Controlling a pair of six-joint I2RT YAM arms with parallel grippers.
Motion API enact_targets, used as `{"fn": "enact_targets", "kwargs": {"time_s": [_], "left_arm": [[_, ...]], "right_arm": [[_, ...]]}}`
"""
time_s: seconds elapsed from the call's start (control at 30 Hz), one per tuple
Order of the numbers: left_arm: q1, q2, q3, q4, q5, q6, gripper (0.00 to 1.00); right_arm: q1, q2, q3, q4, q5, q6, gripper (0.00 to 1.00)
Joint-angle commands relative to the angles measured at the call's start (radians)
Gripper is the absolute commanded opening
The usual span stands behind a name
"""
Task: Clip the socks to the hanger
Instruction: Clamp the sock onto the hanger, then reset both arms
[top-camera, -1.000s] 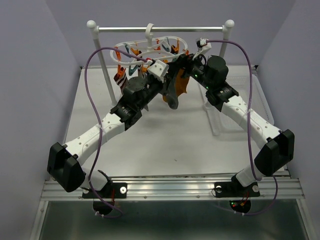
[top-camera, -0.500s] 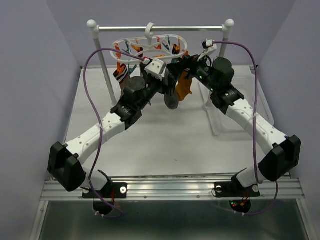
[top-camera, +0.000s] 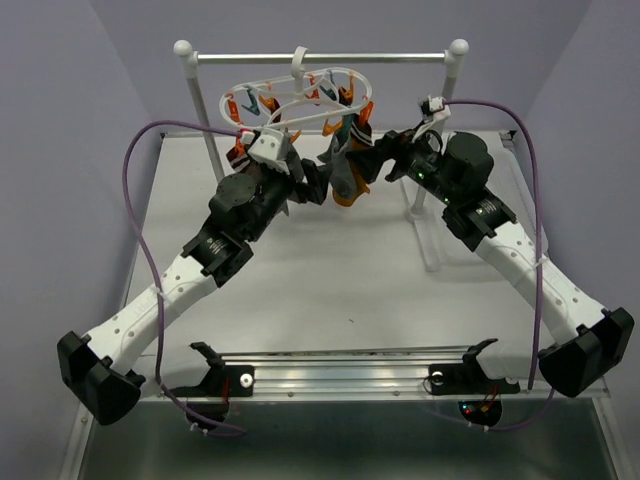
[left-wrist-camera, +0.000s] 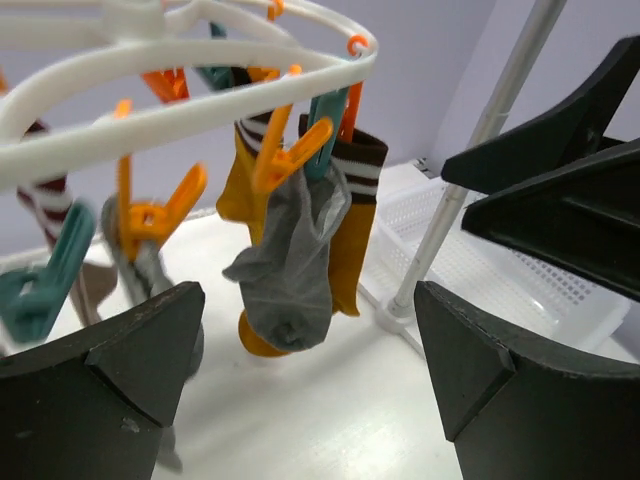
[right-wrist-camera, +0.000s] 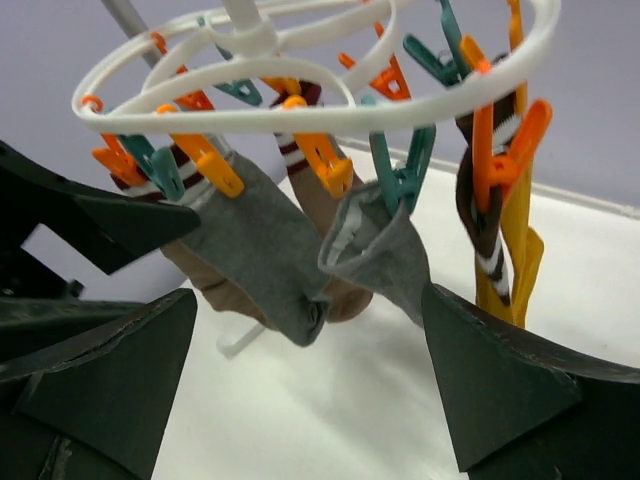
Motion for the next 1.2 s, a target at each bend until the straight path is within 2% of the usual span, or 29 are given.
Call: {"fn": "enact_targets", "kwargs": {"time_s": [0.0, 0.07, 0.1, 0.2, 0.23, 0.3, 0.33, 0.4, 0.53, 0.63, 0.73, 0.77, 0.83, 0.93, 1.07, 1.17], "left_arm": [[-0.003, -0.119, -0.117, -0.078, -0.087, -0.125, 0.99], [-0.002, -0.194, -0.203, -0.115, -0.113, -0.188, 0.99], [-0.002, -0.218, -0.220, -0.134, -0.123, -0.204, 0.99], [-0.002, -0.319, -0.217, -0.297, -0.188, -0.270, 0.99], [-0.002, -0.379, -0.218, -0.348, -0.224, -0.287, 0.99], [0.000, -0.434, -0.214, -0.488, -0.340, -0.352, 0.99], [0.000, -0.458, -0.209, -0.546, -0.470, -0.456, 0.99], [0.003, -0.539, -0.198, -0.684, -0.579, -0.561, 0.99], [0.009, -0.586, -0.195, -0.819, -0.693, -0.655, 0.99], [0.011, -0.599, -0.203, -0.818, -0.739, -0.661, 0.99], [0.017, -0.597, -0.220, -0.792, -0.770, -0.647, 0.99], [0.027, -0.591, -0.229, -0.757, -0.762, -0.620, 0.99], [0.043, -0.576, -0.243, -0.659, -0.738, -0.562, 0.99], [0.112, -0.545, -0.247, -0.588, -0.718, -0.499, 0.99], [0.285, -0.536, -0.304, -0.452, -0.516, -0.417, 0.99], [0.478, -0.481, -0.300, -0.428, -0.312, -0.402, 0.99]], "right_arm": [[0.009, -0.081, -0.050, -0.113, 0.095, 0.001, 1.00], [0.009, -0.090, -0.029, -0.164, 0.271, -0.021, 1.00], [0.009, -0.101, -0.023, -0.178, 0.437, -0.006, 1.00], [0.009, -0.139, -0.062, -0.228, 0.581, 0.060, 1.00], [0.009, -0.171, -0.079, -0.247, 0.677, 0.086, 1.00], [0.009, -0.205, -0.109, -0.352, 0.791, 0.160, 1.00], [0.009, -0.220, -0.135, -0.391, 0.904, 0.186, 1.00], [0.009, -0.263, -0.177, -0.504, 1.051, 0.264, 1.00], [0.000, -0.292, -0.201, -0.624, 1.172, 0.329, 1.00], [-0.037, -0.273, -0.216, -0.658, 1.209, 0.335, 1.00], [-0.175, -0.237, -0.237, -0.661, 1.111, 0.327, 1.00], [-0.269, -0.228, -0.250, -0.661, 1.091, 0.320, 1.00], [-0.371, -0.199, -0.257, -0.653, 1.033, 0.301, 1.00], [-0.495, -0.179, -0.268, -0.609, 0.968, 0.255, 1.00], [-0.531, -0.170, -0.279, -0.538, 0.927, 0.200, 1.00], [-0.531, -0.159, -0.274, -0.514, 0.908, 0.166, 1.00]]}}
